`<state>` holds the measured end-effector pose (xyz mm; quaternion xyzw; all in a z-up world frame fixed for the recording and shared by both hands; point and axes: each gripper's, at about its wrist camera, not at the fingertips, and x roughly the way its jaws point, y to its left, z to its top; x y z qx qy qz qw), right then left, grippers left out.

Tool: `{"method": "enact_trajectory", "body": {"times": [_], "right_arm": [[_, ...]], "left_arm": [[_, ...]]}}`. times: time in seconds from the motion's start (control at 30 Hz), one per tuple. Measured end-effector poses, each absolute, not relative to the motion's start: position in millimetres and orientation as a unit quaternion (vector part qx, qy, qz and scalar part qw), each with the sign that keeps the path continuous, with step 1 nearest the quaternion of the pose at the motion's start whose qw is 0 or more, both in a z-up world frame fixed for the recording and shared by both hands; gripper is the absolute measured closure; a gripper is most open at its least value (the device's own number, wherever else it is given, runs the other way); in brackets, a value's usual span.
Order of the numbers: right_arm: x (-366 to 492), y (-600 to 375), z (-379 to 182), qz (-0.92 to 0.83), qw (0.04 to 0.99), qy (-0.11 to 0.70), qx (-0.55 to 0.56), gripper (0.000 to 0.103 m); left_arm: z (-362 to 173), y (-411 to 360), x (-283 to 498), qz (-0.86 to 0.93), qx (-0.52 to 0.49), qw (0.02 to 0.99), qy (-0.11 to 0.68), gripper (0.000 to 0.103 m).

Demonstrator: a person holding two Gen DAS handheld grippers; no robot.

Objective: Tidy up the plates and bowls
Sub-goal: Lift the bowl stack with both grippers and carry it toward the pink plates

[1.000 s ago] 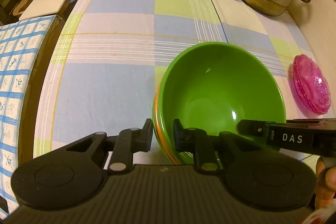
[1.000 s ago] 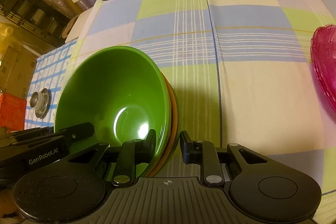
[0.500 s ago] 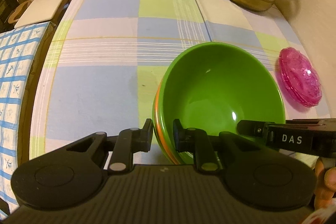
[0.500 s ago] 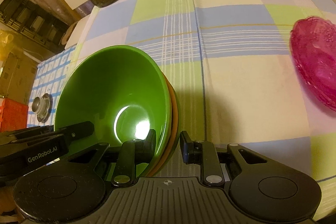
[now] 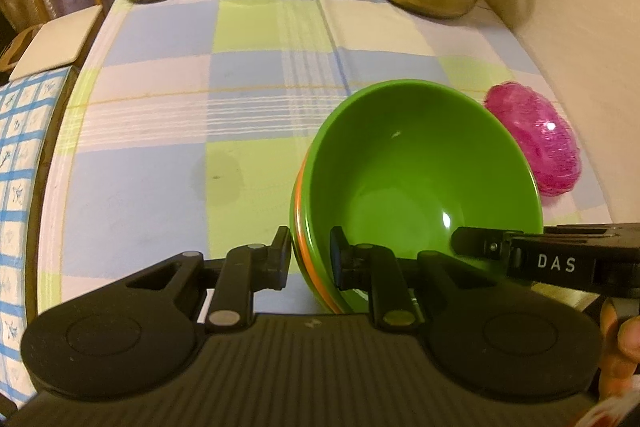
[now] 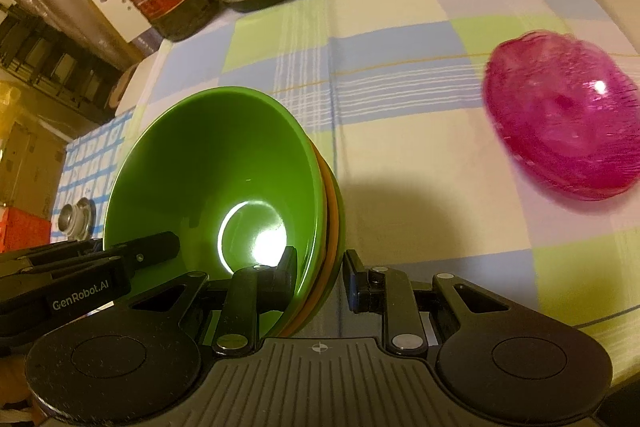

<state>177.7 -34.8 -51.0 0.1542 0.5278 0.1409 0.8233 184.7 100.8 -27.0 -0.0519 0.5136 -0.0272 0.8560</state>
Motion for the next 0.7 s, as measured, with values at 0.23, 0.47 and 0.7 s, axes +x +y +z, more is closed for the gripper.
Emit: {"method": "enact_trajectory", "body": {"times": [0.23,0.47,0.7], "right_arm": [[171,-70,-38,0.122,0.831,0.517,0.166,0.079],[163,-108,-26,0.096,0.84,0.504,0.174,0.079],[161,-143,-16,0.077,0.846,0.496,0.18,0.079]], "left_arm": [[-17,68,192,-0.051,-0.044,0.859,0.507,0.085],[-10,32,200,-0.077,-0.036,0.859,0.504,0.085],[-3,-2,211,-0.099,-0.027,0.86,0.5,0.085]]}}
